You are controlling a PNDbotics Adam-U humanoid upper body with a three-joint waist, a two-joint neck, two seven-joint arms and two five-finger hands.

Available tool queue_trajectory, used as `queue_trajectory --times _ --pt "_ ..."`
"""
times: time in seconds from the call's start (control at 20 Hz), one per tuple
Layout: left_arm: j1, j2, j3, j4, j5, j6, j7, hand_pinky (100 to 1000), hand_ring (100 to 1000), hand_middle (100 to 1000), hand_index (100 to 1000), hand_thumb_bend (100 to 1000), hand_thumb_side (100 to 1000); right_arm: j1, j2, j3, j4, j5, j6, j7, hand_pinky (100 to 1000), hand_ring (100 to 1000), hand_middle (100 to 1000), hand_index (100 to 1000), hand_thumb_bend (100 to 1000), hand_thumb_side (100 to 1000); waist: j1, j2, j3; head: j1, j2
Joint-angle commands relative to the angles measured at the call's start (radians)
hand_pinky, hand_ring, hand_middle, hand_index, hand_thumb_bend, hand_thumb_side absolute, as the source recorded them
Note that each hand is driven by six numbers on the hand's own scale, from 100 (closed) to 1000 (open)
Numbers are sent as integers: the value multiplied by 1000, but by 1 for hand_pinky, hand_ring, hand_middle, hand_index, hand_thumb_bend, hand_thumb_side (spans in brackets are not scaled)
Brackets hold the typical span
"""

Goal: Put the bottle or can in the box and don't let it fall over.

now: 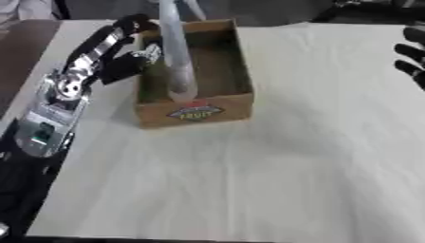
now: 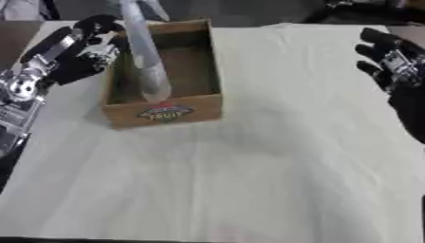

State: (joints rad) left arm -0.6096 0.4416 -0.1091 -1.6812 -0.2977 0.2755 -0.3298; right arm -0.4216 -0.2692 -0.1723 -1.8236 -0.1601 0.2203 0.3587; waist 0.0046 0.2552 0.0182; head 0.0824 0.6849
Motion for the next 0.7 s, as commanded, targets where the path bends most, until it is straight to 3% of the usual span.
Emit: queue_trajectory --times 0.05,0.35,0.55,0.7 --pt "16 33 26 -77 44 13 7 1000 1000 1000 866 100 672 -9 -26 -10 -20 1 -2 -5 1000 1000 1000 841 100 583 1 -18 2 -6 1" --pt "139 57 63 -285 184 -26 95 1000 1000 1000 874 100 672 -10 -27 -17 -24 0 -1 -15 1000 1000 1000 841 100 583 1 -16 8 -22 2" --pt "208 69 102 -317 355 -158 220 1000 1000 1000 857 100 672 -7 -29 -21 -26 -2 -1 -22 1000 1000 1000 842 100 581 -1 -20 17 -34 6" --pt "242 72 114 -319 434 -216 301 1000 1000 1000 864 100 672 -3 -31 -24 -26 -3 -2 -26 1000 1000 1000 842 100 580 -5 -23 22 -40 6"
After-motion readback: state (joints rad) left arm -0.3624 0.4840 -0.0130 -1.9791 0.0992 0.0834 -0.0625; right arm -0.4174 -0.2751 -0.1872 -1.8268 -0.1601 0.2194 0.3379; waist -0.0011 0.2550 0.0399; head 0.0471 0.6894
